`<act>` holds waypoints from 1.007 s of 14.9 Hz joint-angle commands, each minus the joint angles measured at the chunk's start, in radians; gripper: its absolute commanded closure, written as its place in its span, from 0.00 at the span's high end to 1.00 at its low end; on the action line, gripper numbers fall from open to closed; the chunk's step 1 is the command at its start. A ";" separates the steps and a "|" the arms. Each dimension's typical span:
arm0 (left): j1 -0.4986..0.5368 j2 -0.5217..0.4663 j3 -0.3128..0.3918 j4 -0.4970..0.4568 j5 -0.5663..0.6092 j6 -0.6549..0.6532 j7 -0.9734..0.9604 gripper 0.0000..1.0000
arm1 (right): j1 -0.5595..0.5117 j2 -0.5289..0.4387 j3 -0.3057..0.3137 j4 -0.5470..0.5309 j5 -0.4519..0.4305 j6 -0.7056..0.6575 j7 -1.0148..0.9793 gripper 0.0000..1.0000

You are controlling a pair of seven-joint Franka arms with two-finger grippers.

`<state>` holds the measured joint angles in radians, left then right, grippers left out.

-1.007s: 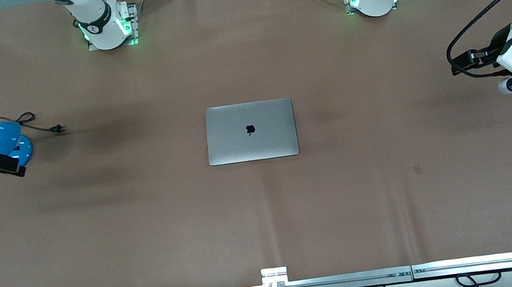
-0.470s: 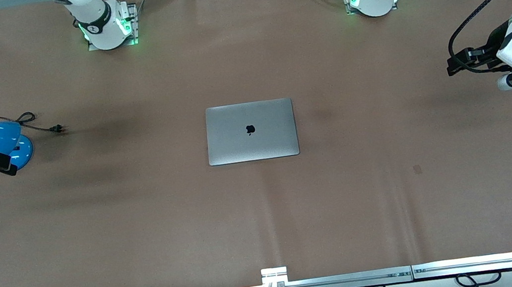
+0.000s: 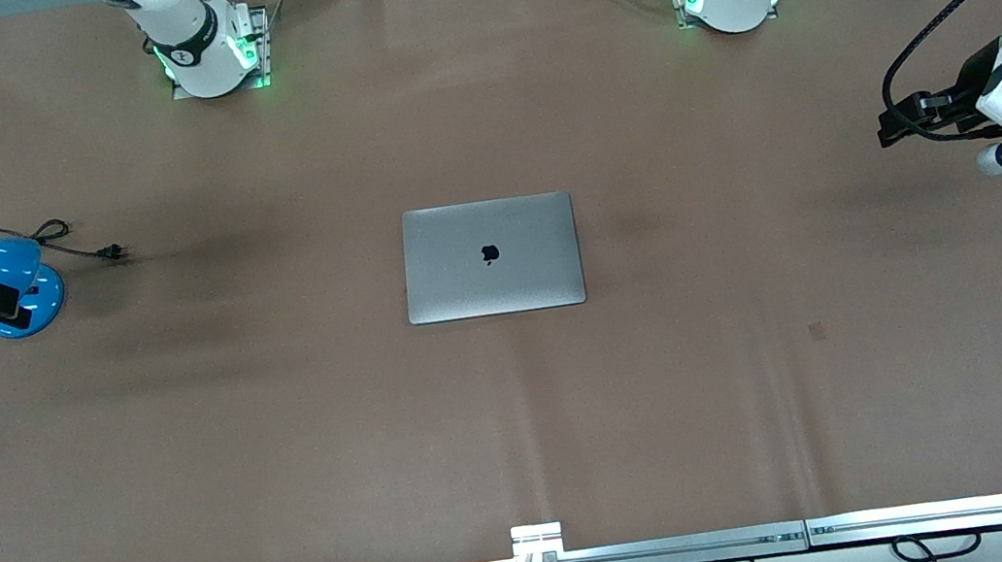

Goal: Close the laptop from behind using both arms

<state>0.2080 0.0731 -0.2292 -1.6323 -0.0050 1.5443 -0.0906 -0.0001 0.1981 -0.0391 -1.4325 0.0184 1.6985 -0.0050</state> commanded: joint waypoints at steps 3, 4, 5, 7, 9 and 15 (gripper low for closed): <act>0.005 -0.021 0.004 -0.020 -0.013 0.004 0.028 1.00 | 0.011 -0.052 -0.004 -0.052 -0.025 0.010 -0.007 1.00; 0.005 -0.021 0.004 -0.018 -0.015 0.002 0.028 1.00 | 0.011 -0.080 -0.004 -0.089 -0.028 0.018 -0.007 1.00; 0.005 -0.021 0.004 -0.018 -0.015 0.002 0.028 1.00 | 0.011 -0.115 -0.004 -0.139 -0.028 0.032 -0.007 1.00; 0.004 -0.021 0.002 -0.018 -0.013 0.002 0.028 1.00 | 0.009 -0.196 -0.004 -0.253 -0.028 0.065 -0.009 1.00; 0.002 -0.019 0.002 -0.018 -0.013 0.002 0.028 1.00 | 0.009 -0.253 -0.004 -0.333 -0.028 0.067 -0.013 1.00; 0.004 -0.016 0.002 -0.017 -0.013 0.000 0.028 1.00 | 0.005 -0.301 -0.005 -0.387 -0.028 0.004 -0.032 1.00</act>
<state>0.2078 0.0731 -0.2293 -1.6328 -0.0050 1.5444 -0.0892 0.0035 -0.0795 -0.0403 -1.7921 0.0085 1.7047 -0.0196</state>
